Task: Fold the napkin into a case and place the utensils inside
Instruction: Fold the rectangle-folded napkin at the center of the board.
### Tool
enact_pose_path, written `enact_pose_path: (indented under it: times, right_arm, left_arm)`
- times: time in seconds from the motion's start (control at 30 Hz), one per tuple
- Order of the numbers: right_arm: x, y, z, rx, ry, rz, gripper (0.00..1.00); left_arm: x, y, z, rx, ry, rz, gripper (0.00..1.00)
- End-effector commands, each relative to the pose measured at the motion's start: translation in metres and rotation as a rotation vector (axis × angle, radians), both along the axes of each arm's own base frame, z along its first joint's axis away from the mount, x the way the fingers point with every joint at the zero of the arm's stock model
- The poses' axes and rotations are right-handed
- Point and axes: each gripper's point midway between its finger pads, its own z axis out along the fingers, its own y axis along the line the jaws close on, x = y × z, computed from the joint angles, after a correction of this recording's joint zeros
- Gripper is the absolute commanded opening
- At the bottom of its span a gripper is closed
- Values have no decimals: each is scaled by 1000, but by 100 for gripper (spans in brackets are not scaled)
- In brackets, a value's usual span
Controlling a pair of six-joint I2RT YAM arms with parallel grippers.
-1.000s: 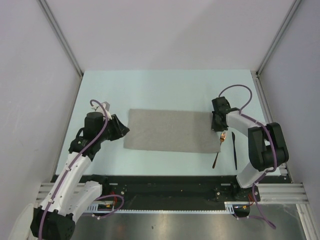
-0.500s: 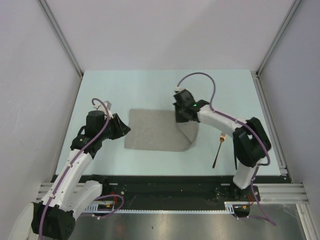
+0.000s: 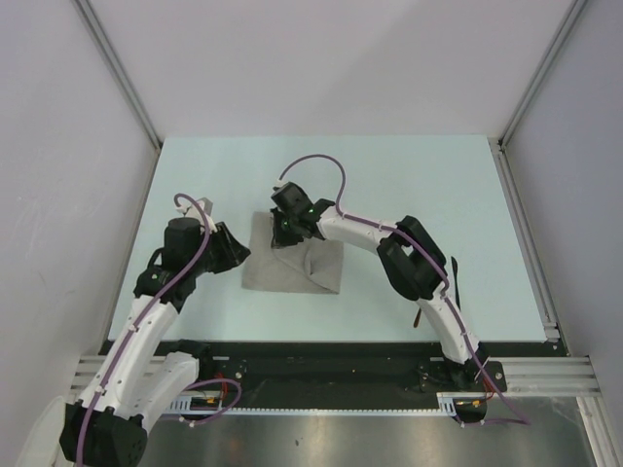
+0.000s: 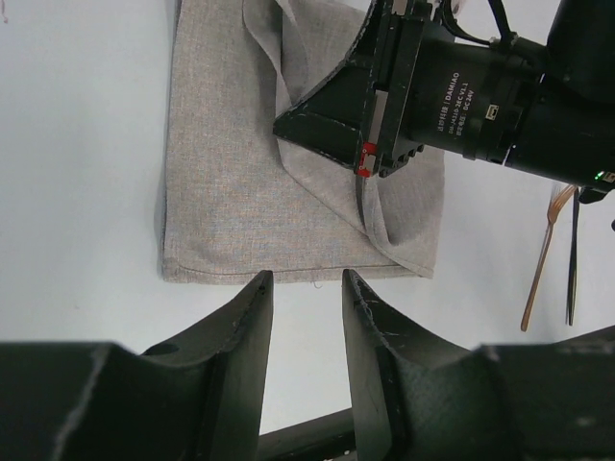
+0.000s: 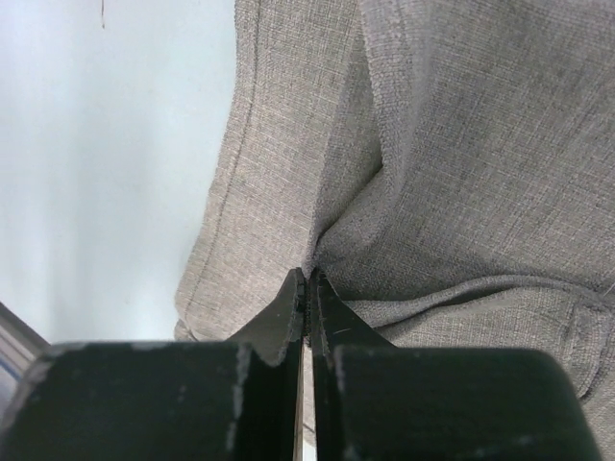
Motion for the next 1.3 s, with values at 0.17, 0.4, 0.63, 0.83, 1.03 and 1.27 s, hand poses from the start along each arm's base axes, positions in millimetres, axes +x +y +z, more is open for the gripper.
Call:
enact_pose_path:
  times: [0.17,0.4,0.63,0.83,1.03,1.27]
  right_arm:
    - [1,36,36,161,-11,-7,0]
    - [8,44,28,169,5,-15,0]
    - [16,49,22,169,12,-20,0]
    - [18,50,17,169,15,-20,0]
    - [22,52,25,183,1,-25,0]
    - [20,56,16,186,29,-21,0]
  left_arm:
    - [1,8,6,16,-43,20,40]
    - [1,8,5,17,-42,14,40]
    - [1,7,4,16,-41,9,40]
    - [0,7,4,16,-40,6,39]
    - [0,7,5,16,-41,6,40]
    - [-1,7,5,15,-41,5,40]
